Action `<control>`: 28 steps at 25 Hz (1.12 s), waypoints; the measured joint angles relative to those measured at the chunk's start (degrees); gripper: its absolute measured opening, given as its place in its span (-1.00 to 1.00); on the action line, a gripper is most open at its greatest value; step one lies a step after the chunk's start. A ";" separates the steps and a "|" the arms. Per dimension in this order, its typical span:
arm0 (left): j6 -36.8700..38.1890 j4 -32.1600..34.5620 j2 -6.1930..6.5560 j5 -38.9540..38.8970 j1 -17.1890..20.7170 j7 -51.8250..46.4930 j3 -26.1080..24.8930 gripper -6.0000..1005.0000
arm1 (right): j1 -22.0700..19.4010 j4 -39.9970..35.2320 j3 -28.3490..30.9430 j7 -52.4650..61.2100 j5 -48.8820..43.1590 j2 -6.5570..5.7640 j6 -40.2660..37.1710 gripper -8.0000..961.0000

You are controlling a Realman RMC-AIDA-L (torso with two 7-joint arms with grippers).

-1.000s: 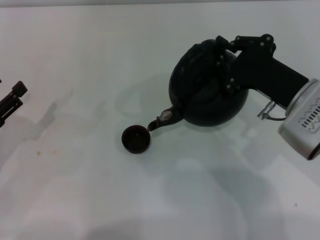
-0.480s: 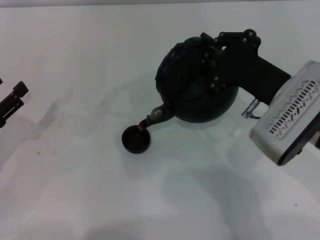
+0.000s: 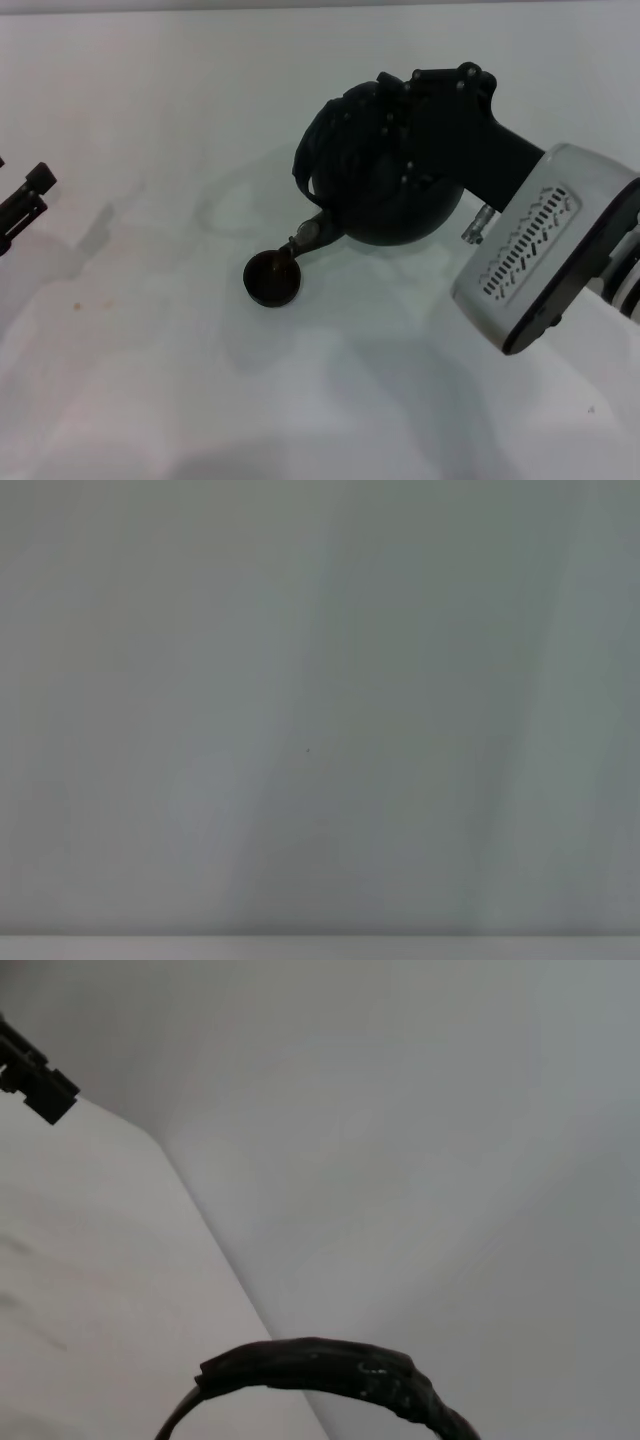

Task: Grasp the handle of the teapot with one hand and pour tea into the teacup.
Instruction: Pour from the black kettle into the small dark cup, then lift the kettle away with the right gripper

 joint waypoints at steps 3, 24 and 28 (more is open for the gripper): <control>0.00 -0.05 0.00 -0.01 0.00 0.04 0.00 0.54 | -0.28 -0.50 -0.54 -1.54 -0.03 -0.01 0.37 -0.76; -0.01 -0.10 0.00 -0.08 -0.56 0.08 0.00 0.54 | 0.22 -1.54 -2.55 -4.74 -0.05 0.05 3.24 -0.76; -0.01 -0.09 0.00 -0.03 -0.74 0.08 0.00 0.54 | 0.45 -1.27 -2.23 -4.63 0.24 0.05 3.25 -0.77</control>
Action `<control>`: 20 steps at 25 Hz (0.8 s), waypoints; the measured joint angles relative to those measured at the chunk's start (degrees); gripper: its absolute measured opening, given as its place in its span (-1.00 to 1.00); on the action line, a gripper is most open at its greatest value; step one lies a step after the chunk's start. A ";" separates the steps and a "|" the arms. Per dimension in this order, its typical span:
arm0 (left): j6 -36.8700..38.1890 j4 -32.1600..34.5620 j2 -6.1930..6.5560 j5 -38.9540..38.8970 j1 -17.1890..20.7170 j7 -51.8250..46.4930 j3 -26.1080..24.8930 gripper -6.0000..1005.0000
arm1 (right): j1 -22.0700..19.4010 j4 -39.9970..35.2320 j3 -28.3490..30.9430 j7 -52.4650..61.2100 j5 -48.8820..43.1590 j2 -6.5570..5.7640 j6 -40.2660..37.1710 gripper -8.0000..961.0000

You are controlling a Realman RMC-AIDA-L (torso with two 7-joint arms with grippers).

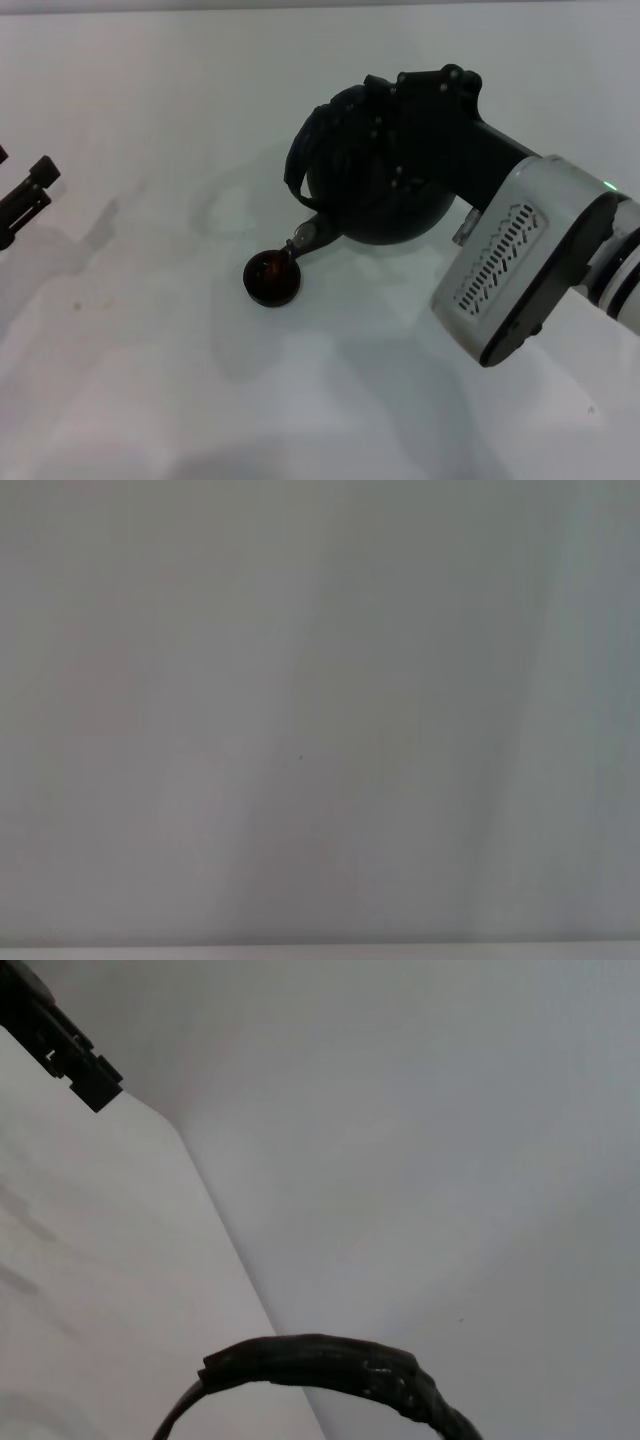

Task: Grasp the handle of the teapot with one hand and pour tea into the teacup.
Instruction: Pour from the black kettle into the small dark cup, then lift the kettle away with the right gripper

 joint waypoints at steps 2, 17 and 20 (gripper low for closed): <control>0.16 0.00 0.00 0.01 -0.04 0.00 0.00 0.54 | 0.07 0.17 0.18 0.01 0.06 0.00 0.00 -0.77; 1.47 -0.29 0.01 0.13 -0.67 0.00 0.00 0.54 | 1.73 2.25 2.41 2.35 4.25 -0.36 -1.44 -0.77; 1.63 -0.41 0.20 0.13 -0.77 0.00 0.00 0.54 | 2.05 3.64 3.95 2.62 8.58 -0.48 -3.60 -0.77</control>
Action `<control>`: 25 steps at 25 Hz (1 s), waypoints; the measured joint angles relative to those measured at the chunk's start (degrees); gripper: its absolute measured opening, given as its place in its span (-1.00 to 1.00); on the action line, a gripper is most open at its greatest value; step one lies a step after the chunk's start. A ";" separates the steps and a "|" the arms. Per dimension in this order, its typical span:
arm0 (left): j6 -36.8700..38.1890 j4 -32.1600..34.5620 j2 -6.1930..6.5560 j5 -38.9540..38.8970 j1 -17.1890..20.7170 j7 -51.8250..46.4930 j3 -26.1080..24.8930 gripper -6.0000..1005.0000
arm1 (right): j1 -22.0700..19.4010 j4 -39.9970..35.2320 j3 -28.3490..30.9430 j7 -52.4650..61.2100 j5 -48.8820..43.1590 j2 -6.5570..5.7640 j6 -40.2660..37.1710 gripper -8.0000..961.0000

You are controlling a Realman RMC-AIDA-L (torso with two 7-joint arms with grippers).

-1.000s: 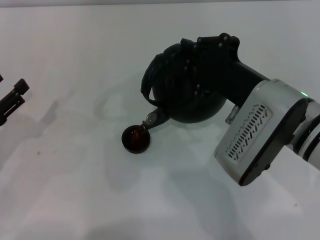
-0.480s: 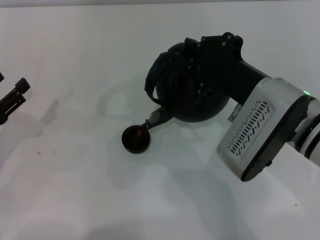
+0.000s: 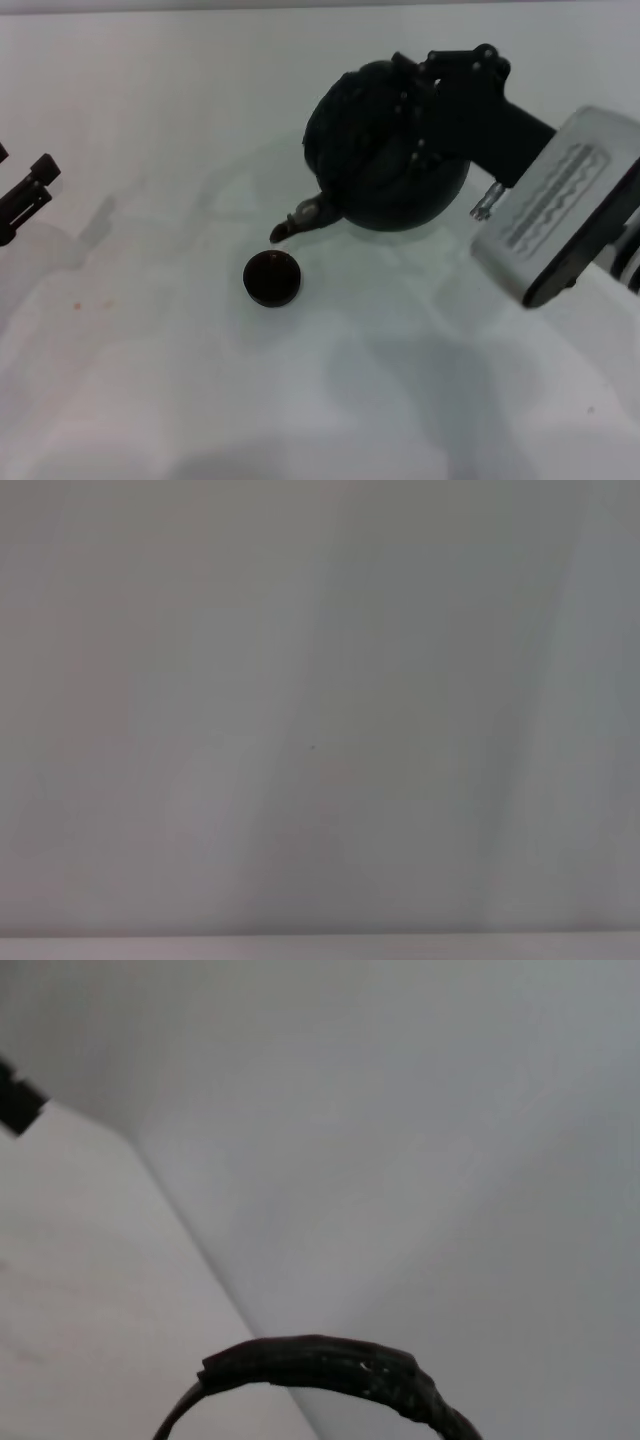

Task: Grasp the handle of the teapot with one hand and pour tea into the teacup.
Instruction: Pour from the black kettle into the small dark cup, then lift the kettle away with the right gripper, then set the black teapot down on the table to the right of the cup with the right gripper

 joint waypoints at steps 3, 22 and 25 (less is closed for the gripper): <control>0.34 -0.01 0.24 -0.01 -0.12 0.00 0.00 0.54 | 0.64 1.63 1.37 0.15 6.72 -0.56 -1.65 -0.77; 2.01 -0.08 1.04 -0.01 -1.51 0.08 0.00 0.54 | 1.30 12.75 1.13 8.70 26.17 -10.03 -21.11 -0.77; 2.07 -0.10 1.06 -0.02 -1.66 0.12 0.00 0.54 | 1.70 18.25 2.34 9.90 26.17 -9.82 -28.35 -0.77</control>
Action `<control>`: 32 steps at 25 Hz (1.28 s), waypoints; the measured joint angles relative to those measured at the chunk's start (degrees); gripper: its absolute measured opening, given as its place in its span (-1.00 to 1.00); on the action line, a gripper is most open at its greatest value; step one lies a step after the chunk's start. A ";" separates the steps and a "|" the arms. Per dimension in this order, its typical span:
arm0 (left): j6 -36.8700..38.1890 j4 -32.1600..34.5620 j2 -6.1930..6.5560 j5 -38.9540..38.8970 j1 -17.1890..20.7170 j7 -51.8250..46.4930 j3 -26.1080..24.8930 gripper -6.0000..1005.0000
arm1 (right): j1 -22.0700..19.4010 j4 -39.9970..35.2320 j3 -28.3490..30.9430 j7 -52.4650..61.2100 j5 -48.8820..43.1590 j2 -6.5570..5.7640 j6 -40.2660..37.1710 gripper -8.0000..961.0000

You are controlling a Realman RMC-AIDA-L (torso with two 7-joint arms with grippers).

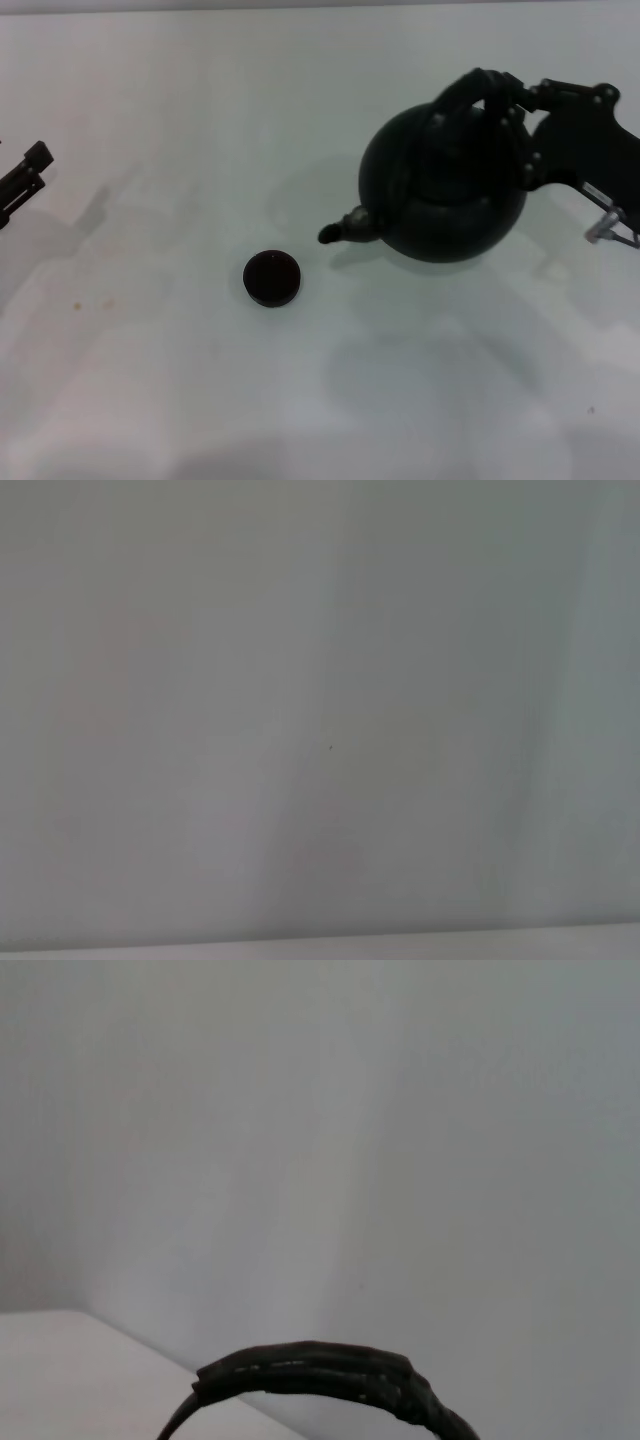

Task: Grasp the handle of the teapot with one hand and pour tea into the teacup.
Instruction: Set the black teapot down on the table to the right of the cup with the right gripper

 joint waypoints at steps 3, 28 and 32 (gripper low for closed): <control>0.02 -0.02 0.05 0.04 -0.21 0.01 0.00 0.54 | 1.31 7.33 1.53 0.96 -0.03 0.38 -9.07 -0.77; 0.01 -0.01 0.02 0.63 -1.14 0.06 0.03 0.54 | 11.38 36.04 10.01 -0.69 -0.22 3.53 -24.93 -0.77; 0.02 -0.01 -0.13 0.62 -1.20 0.06 0.11 0.54 | 11.62 37.62 10.58 -1.98 -0.55 3.66 -25.38 -0.77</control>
